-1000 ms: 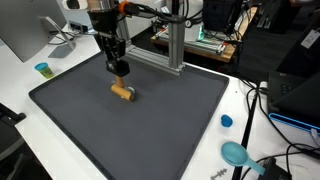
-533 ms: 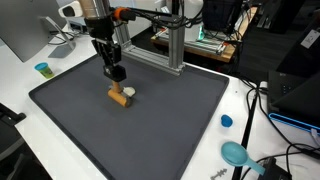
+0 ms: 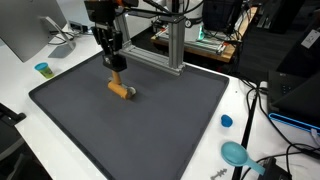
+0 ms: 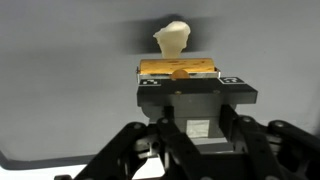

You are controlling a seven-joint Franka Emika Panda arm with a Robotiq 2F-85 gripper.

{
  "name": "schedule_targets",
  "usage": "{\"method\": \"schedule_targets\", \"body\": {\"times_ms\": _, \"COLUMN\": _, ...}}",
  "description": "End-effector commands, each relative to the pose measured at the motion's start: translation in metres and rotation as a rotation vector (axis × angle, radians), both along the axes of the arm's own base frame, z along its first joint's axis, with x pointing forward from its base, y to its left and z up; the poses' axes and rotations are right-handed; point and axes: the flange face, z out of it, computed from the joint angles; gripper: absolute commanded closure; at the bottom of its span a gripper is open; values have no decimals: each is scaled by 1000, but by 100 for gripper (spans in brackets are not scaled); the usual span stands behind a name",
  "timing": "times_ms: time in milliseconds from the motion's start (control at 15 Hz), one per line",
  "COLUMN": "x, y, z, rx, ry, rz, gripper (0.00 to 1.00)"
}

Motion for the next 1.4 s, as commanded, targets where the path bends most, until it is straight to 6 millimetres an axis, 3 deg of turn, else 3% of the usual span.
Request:
{"method": "schedule_targets", "body": {"times_ms": 0, "x": -15, "y": 11, "z": -9, "rx": -2, "ry": 59, "rz": 23, "gripper": 79}}
{"method": "schedule_targets", "body": {"times_ms": 200, "x": -11, "y": 10, "z": -30, "rx": -37, "ry": 52, "rz": 4, "gripper": 79}}
{"method": "schedule_targets", "body": {"times_ms": 333, "x": -8, "y": 6, "z": -33, "rx": -49, "ry": 58, "rz": -11, "gripper": 79}}
{"method": "schedule_targets", "body": {"times_ms": 533, "x": -15, "y": 10, "z": -42, "rx": -7, "ry": 185, "rz": 20, "gripper": 79}}
{"method": "schedule_targets", "body": {"times_ms": 1333, "x": -8, "y": 8, "z": -54, "rx": 26, "ry": 293, "rz": 28, "gripper": 79}}
